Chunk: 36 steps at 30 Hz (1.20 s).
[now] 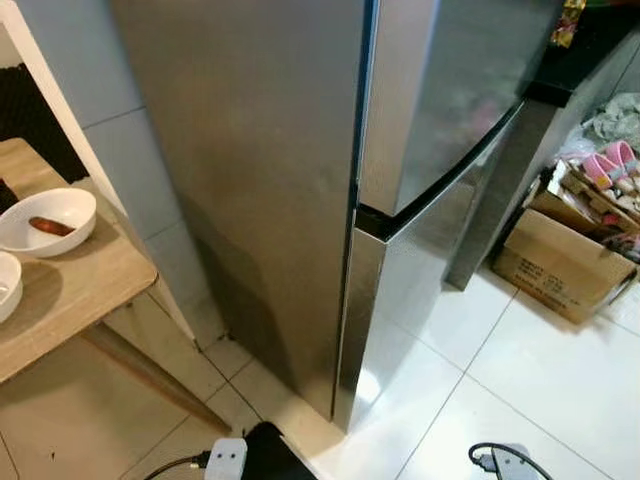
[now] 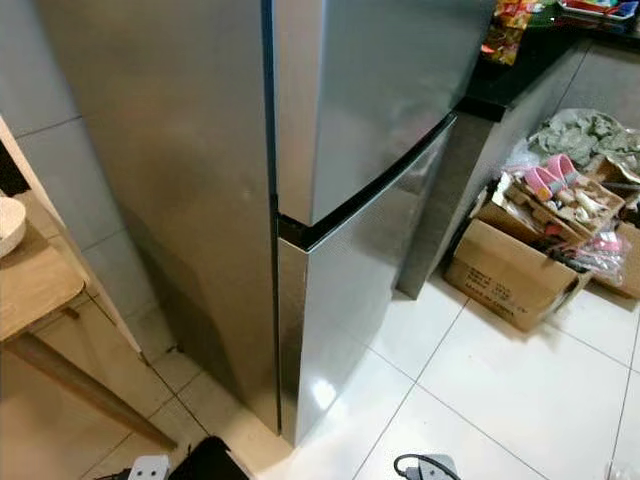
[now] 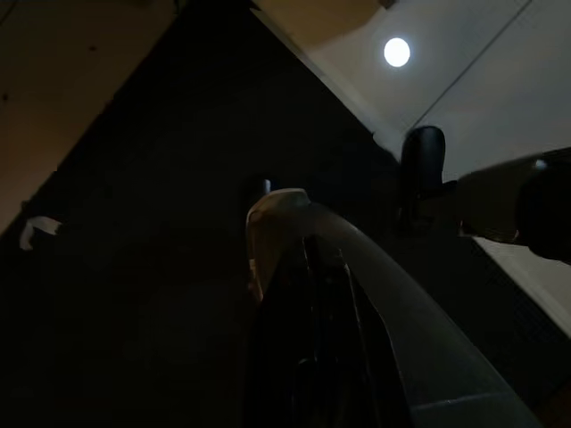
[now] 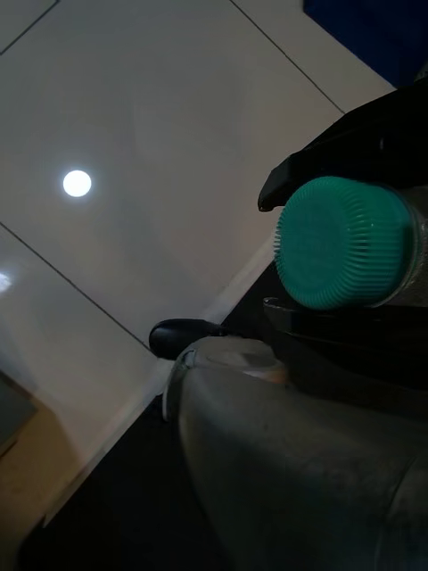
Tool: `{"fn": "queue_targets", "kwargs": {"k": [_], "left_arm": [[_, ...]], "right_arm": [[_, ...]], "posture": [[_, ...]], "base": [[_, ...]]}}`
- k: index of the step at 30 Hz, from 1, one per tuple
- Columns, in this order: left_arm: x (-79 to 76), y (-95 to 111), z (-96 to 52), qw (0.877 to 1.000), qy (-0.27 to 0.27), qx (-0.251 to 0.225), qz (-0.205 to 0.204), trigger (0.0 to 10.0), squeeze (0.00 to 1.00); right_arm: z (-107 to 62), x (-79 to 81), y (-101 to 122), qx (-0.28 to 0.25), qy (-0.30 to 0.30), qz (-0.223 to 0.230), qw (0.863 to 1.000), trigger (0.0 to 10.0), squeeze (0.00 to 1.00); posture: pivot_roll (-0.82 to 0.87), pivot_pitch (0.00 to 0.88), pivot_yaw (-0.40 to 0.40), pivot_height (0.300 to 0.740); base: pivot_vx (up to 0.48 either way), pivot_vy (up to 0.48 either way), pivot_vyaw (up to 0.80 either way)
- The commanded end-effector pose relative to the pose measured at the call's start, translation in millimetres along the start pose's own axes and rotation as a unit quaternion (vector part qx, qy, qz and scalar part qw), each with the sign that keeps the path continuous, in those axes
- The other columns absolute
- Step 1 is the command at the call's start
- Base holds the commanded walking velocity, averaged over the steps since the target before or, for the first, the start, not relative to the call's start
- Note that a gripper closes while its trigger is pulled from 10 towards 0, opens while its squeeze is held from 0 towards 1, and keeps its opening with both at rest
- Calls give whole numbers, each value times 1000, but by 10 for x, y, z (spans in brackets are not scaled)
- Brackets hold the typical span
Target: Restocking fridge
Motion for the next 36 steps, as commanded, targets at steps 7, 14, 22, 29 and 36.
{"fn": "queue_targets", "kwargs": {"k": [7, 14, 22, 29, 36], "left_arm": [[-4, -125, -16, 1000, 0, 21, 0, 10000, 0], [-24, -123, -11, 1000, -2, 20, 0, 10000, 0], [-20, -125, -12, 1000, 1, 18, -5, 10000, 0], [25, -76, -14, 1000, 15, 5, -6, 10000, 0], [131, 224, -20, 994, 21, -71, -79, 10000, 1000]], "right_arm": [[-9, -27, -34, 6, -4, 1, 1000, 10000, 0], [-7, -34, -21, 5, -4, 0, 1000, 10000, 0], [-6, -26, -20, 5, -2, -3, 1000, 10000, 0], [-2, 0, -21, 6, 3, -11, 1000, 10000, 0], [-1, 11, -23, 8, 6, -19, 1000, 10000, 0]], "posture": [[-36, 85, -19, 740], [-38, 86, -22, 740], [-37, 85, -22, 740], [-38, 87, -21, 740], [-37, 90, -22, 740]], "base": [[0, -358, 0], [0, -357, 0], [0, -112, 0], [0, 0, 0], [0, 0, 0]]}}
Point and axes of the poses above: a point about 5 cm out from each wrist's last joint towards the gripper, its own z axis pointing out of the wrist towards the gripper, its own y axis along the axis of the wrist's last joint, x = y × z, the point moved 3 cm from there along z, pointing out of the wrist towards the gripper, and after that the axes turned 1 degree about -z, right-handed, at the moved point
